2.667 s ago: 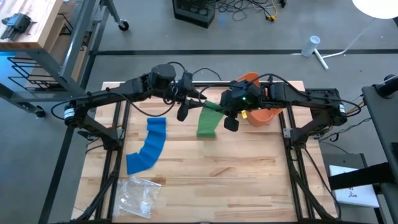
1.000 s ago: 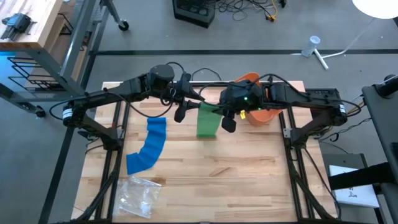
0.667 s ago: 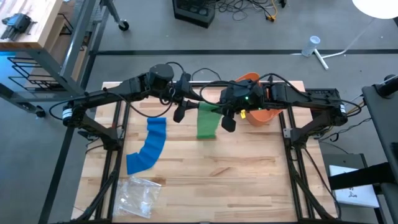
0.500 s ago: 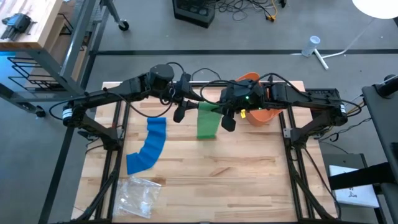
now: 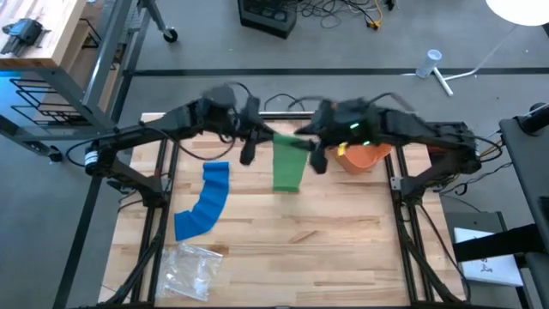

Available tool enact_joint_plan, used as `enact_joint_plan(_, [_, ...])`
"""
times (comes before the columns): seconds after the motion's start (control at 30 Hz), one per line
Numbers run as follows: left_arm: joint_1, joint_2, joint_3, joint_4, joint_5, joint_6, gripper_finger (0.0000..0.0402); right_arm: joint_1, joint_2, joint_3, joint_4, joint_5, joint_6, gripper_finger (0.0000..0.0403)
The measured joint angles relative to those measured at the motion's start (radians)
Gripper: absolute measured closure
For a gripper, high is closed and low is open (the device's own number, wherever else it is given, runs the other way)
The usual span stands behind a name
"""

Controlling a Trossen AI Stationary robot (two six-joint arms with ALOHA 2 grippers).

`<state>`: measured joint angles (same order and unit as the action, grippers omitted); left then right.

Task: Roll bandage
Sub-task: Roll the green bandage

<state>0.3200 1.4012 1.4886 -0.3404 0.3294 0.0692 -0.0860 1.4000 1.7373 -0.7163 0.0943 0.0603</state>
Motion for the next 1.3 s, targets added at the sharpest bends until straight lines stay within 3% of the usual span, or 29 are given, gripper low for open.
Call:
enact_joint_plan(0.2, [0.045, -0.025, 0.141, 0.017, -0.006, -0.008, 0.0398, 0.0, -0.05, 0.156, -0.012, 0.132, -0.096, 0.0232])
enact_joint_plan(0.33, [0.046, -0.014, 0.23, 0.029, -0.005, -0.01, 0.0399, -0.001, -0.06, 0.182, -0.014, 0.145, -0.104, 0.0228])
enact_joint_plan(0.43, [0.041, -0.006, 0.273, 0.042, 0.008, -0.023, 0.0399, 0.0, -0.053, 0.172, 0.008, 0.107, -0.086, 0.023])
enact_joint_plan(0.6, [0.036, 0.0, 0.3, 0.054, 0.03, -0.036, 0.0399, 0.0, -0.001, 0.169, 0.076, -0.047, -0.029, 0.0237])
enact_joint_plan(0.8, [0.036, -0.001, 0.303, 0.059, 0.029, -0.064, 0.0399, 0.0, 0.049, 0.172, 0.103, -0.018, -0.026, 0.0249])
enact_joint_plan(0.97, [0.036, -0.001, 0.304, 0.067, 0.029, -0.103, 0.0399, 0.0, 0.077, 0.172, 0.099, 0.044, -0.058, 0.0284])
enact_joint_plan(1.2, [0.038, -0.002, 0.316, 0.069, 0.03, -0.172, 0.0399, 0.0, 0.085, 0.171, 0.083, 0.044, -0.127, 0.0391])
enact_joint_plan(1.3, [0.04, -0.002, 0.316, 0.075, 0.061, -0.212, 0.0399, 0.0, 0.086, 0.172, 0.069, 0.039, -0.149, 0.0394])
